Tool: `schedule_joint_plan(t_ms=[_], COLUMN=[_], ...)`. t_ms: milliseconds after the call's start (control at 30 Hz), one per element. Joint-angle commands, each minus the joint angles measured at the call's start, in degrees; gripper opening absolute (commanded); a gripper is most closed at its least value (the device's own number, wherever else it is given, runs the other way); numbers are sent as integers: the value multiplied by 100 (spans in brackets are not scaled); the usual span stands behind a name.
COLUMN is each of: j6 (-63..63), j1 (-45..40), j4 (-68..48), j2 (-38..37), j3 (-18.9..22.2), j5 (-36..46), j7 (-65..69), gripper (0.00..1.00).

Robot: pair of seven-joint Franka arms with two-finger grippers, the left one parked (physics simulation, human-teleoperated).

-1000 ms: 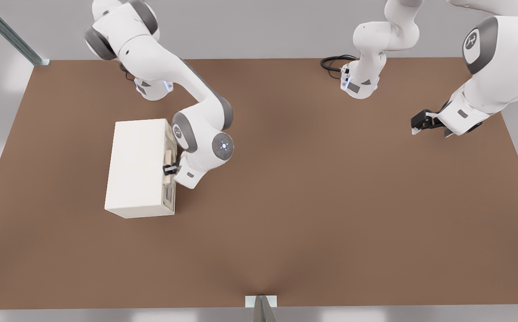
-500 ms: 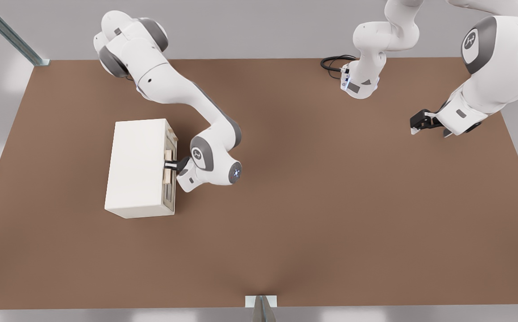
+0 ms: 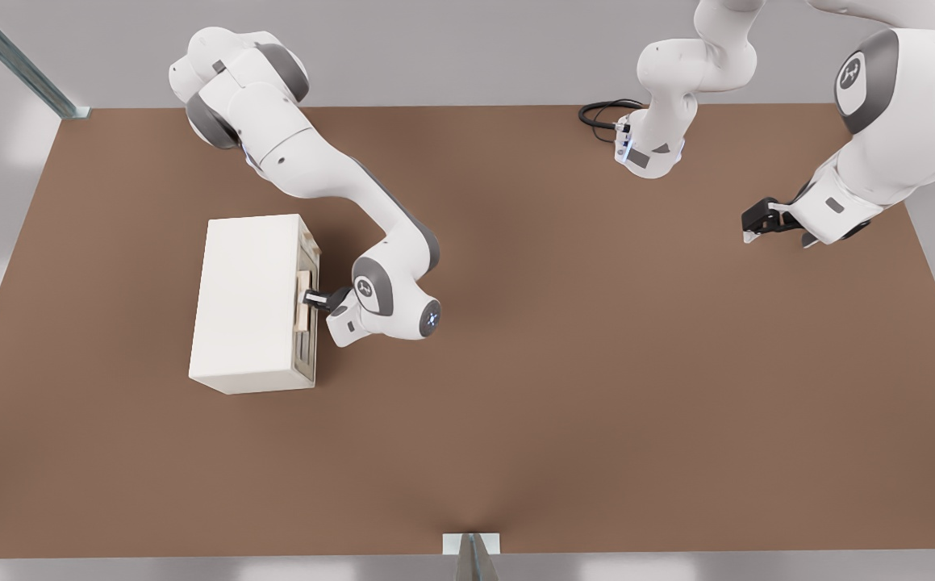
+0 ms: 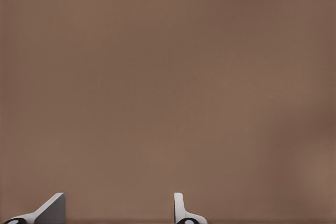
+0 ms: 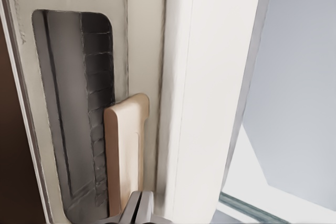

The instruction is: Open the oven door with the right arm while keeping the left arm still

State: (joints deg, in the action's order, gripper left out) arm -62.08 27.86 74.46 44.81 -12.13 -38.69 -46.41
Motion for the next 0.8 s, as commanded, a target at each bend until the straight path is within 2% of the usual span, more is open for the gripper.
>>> schedule_joint_plan(t_ms=[0, 167, 233, 300, 333, 367, 400, 467, 533, 567, 667, 767], j6=[-41, -67, -67, -779, -1034, -1175, -1428, -3440, -3636, -3592, -3091, -3003], j1=[0, 149, 430, 554, 431, -70, -500, -1721, -2548, -2566, -2558, -2558], j4=[7, -151, -1030, -1733, -1777, -1672, -1401, 637, 1325, 1316, 903, 578], j2=[1, 142, 432, 529, 450, 11, -410, -2255, -3091, -3321, -3549, -3382], j3=[0, -35, -44, -44, -9, 18, 35, 35, 53, 693, 1195, 1239], j5=[1, 72, 880, 2637, 3042, 3350, 3376, 3543, 3597, 3657, 3666, 3658], j7=[-703, -966, -1836, -3734, -3771, -2648, -1157, 1683, 3741, 4430, 4623, 4684], gripper=[21, 21, 21, 21, 26, 68, 100, 100, 100, 100, 100, 100])
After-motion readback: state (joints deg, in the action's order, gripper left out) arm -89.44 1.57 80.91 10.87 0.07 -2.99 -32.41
